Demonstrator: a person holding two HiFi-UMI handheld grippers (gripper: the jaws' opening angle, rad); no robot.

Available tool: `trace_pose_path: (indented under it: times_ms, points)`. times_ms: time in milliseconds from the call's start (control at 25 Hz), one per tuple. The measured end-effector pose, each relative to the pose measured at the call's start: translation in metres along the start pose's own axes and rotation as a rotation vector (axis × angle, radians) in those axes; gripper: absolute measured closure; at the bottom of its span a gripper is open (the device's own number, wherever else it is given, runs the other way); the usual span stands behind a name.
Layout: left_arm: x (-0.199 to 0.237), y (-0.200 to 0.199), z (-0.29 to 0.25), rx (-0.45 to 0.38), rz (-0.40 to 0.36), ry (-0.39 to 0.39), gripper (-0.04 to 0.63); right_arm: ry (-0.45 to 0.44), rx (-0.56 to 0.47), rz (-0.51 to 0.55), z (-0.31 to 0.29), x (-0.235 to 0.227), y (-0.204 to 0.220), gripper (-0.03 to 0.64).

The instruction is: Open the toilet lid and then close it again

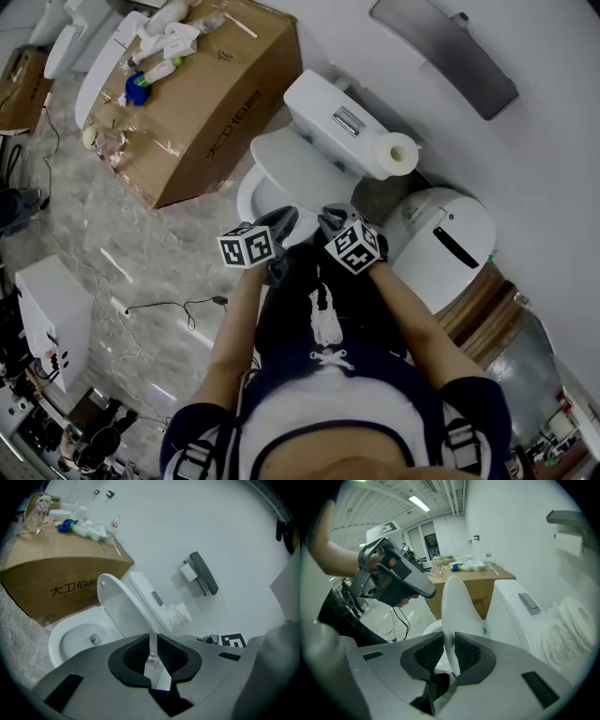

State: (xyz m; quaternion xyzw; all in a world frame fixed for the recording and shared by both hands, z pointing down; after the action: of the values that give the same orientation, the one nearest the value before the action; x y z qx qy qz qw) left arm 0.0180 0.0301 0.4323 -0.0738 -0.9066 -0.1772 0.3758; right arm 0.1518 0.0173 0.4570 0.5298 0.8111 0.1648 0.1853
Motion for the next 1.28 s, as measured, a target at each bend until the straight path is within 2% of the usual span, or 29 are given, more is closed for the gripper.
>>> trace_pose_path:
  times_ms: [200,400,640,840,1080,1280]
  points:
    - [-0.015,-0.011,-0.011,-0.008,-0.015,0.007,0.546,0.006,0.005,-0.022,0.012,-0.018,0.000,0.552]
    - [-0.031,-0.023,-0.018,-0.035,-0.052,0.003,0.578,0.039,0.011,-0.034,0.019,-0.033,0.000,0.558]
    - [-0.046,-0.040,-0.027,-0.040,-0.100,0.014,0.586,0.081,-0.006,-0.081,0.027,-0.058,0.001,0.566]
    - [-0.057,-0.048,-0.032,-0.058,-0.136,-0.015,0.588,0.112,-0.006,-0.092,0.032,-0.070,0.003,0.571]
    - [-0.075,-0.061,-0.039,-0.069,-0.224,-0.044,0.588,0.179,0.013,-0.097,0.037,-0.088,0.002,0.577]
    - [-0.089,-0.067,-0.050,-0.069,-0.251,-0.032,0.588,0.250,0.045,-0.092,0.042,-0.103,0.004,0.581]
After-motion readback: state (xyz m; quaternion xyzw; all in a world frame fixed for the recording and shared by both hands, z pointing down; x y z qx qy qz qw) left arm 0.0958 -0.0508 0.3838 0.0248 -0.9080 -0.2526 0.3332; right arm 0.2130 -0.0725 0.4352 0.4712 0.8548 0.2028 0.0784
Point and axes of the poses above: the fingertips, and each gripper's own axes: z backward along the fingers, x to its left, y out of its underside, the point moved 6 cm from there along z, backward along the fingers, and after that the axes turned 11 degrees about x, right-handed, at the moved point
